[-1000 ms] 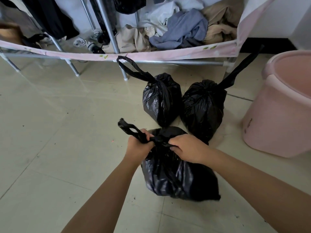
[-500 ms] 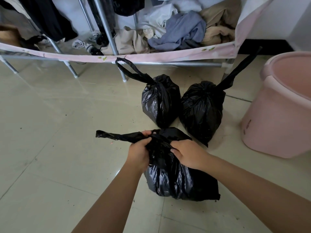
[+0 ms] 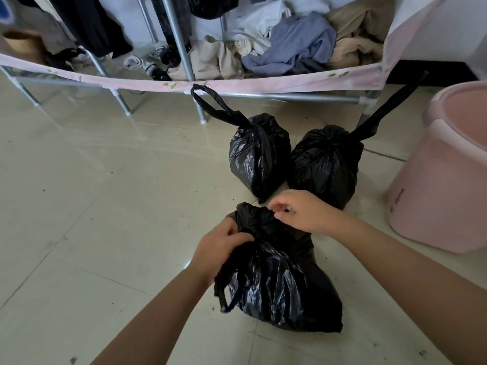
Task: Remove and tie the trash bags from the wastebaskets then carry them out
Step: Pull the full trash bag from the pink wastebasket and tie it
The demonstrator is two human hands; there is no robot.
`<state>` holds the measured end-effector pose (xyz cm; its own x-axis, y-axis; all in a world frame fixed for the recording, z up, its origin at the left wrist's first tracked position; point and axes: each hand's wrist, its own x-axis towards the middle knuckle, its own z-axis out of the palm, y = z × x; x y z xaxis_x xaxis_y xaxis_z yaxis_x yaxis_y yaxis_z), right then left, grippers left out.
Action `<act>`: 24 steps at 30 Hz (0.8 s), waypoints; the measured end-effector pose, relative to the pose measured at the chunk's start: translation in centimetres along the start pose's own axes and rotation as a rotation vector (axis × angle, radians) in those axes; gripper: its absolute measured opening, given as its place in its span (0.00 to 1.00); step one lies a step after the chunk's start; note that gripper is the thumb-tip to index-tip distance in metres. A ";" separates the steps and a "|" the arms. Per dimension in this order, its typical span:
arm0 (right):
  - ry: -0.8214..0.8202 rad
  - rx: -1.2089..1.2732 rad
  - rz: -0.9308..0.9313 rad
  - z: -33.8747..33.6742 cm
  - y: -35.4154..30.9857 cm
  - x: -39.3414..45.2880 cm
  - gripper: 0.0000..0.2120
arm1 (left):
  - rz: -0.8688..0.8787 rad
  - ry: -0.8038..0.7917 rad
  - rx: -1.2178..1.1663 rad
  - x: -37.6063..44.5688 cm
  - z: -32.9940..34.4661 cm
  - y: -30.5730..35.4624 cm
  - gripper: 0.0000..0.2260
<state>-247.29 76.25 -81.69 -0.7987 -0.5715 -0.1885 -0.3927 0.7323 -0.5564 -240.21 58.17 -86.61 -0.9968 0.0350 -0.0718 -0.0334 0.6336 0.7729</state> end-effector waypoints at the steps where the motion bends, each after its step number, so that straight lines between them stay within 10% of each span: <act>1: -0.038 0.004 -0.014 0.2 -0.5 0.6 0.16 | 0.159 -0.029 0.175 -0.6 -0.4 -0.3 0.05; 7: -0.400 -0.114 -0.076 1.4 -3.2 2.9 0.21 | 0.355 -0.365 0.507 -2.6 -1.8 -1.5 0.23; 10: -0.542 -0.263 -0.077 2.2 -3.4 3.3 0.20 | 0.151 -0.417 0.542 -3.0 -1.8 -1.4 0.18; 24: -0.449 -0.801 -0.188 6.5 -1.3 1.9 0.11 | -0.110 -0.241 0.674 -3.9 3.1 -1.0 0.13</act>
<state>-245.31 71.77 -86.57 -0.5047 -0.6738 -0.5397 -0.8281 0.5546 0.0820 -236.06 59.82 -89.04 -0.9440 0.0634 -0.3238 -0.0035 0.9794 0.2019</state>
